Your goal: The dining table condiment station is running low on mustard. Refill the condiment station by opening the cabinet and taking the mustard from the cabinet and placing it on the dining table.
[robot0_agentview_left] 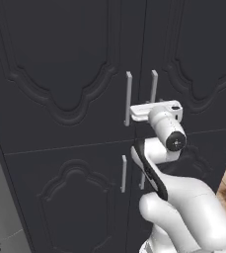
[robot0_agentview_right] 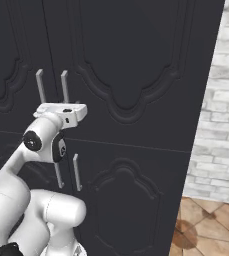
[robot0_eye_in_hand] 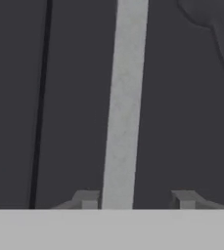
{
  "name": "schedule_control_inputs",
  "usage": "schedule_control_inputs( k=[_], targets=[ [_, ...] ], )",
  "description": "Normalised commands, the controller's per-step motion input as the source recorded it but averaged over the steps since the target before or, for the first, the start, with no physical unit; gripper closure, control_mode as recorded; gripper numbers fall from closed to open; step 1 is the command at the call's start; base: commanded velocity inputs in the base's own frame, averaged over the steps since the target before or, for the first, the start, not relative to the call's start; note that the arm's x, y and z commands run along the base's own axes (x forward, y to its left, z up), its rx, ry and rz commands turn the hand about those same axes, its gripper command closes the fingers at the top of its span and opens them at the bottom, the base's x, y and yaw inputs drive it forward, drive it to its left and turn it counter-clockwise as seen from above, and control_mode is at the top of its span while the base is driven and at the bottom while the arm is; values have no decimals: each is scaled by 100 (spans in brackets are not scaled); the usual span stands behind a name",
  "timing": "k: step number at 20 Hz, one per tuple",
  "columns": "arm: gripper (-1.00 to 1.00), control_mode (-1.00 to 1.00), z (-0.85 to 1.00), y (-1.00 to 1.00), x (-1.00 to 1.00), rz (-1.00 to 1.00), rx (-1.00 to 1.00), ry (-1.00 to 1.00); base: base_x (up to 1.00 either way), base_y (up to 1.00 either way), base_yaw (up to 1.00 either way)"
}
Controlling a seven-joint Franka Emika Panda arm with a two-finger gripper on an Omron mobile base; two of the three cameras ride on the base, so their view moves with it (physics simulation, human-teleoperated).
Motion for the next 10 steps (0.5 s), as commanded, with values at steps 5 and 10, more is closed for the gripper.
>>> schedule_control_inputs(
  k=[5,10],
  targets=[
    [100,-100,-4,36,3,-5,-12,2,0,0,0],
    [100,-100,-7,1,-5,-1,-3,-2,0,0,0]
  ],
)
